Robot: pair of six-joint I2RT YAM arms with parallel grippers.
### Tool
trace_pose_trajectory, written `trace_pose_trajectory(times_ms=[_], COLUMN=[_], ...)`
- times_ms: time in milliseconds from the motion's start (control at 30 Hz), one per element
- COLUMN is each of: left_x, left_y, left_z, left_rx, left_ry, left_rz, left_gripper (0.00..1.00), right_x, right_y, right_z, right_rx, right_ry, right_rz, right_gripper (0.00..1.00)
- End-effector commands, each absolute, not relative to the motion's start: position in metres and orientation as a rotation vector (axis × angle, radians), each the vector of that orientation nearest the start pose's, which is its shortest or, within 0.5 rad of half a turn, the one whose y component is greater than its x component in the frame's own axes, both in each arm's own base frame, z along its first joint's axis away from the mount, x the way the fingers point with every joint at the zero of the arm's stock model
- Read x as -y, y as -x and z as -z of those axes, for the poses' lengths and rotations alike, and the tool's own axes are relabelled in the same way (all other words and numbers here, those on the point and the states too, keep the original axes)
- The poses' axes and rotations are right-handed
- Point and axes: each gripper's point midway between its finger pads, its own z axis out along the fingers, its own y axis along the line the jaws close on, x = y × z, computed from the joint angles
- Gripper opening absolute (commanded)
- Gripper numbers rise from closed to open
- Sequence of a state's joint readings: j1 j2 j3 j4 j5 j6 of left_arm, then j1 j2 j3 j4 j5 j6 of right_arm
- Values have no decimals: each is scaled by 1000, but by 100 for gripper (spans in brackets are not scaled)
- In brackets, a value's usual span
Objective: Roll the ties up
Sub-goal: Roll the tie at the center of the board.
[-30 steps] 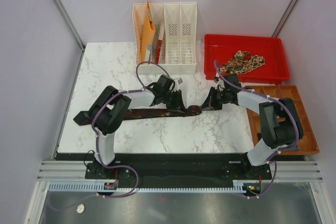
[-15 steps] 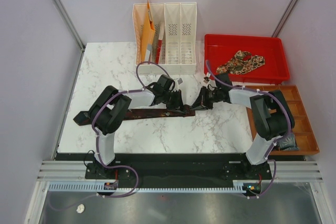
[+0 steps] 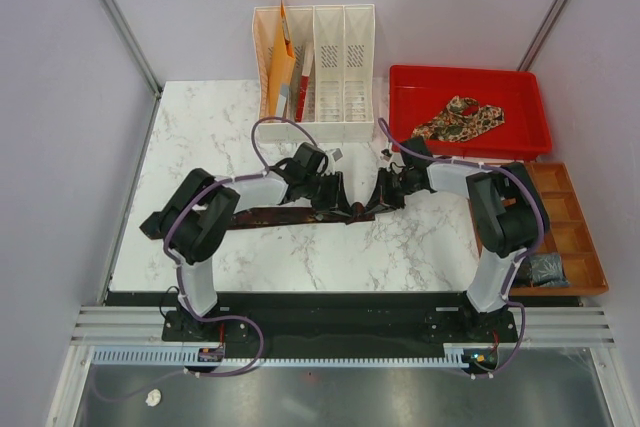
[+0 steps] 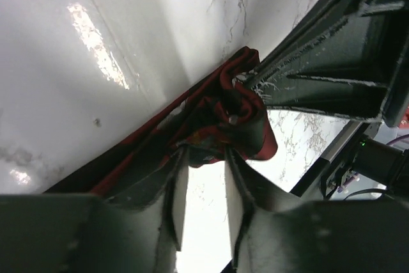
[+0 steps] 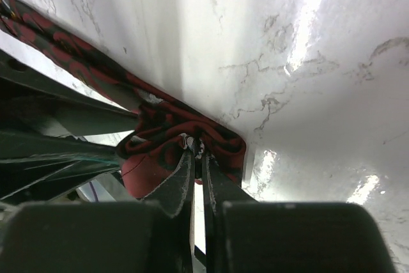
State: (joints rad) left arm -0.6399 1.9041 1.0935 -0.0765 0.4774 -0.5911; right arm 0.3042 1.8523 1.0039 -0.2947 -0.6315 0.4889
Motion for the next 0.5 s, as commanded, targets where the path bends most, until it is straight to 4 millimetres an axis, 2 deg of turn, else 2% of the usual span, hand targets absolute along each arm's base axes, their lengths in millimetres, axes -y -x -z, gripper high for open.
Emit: trace_pose_trajectory(times_ms=[0,200,367,467], left_x=[328,329,338,340], left_y=[-290,-294,-297,-296], left_z=[-60,-75,-87,-76], left_rx=[-2568,-2520,-2489,-2526], left_ry=[-272,-280,-282,-283], left_rz=[1067,1082,1122,1101], left_gripper=[42,56,54,54], right_x=[-199,-198,-198,-198], right_y=[-304,-304,-304,-304], right_z=[0,0,1,0], right_rx=[-2860,-2863,-2866,-2867], right_ry=[-22,-30,-36,-45], right_rz=[-860,-845,-840,-840], right_gripper=[0,0,0,0])
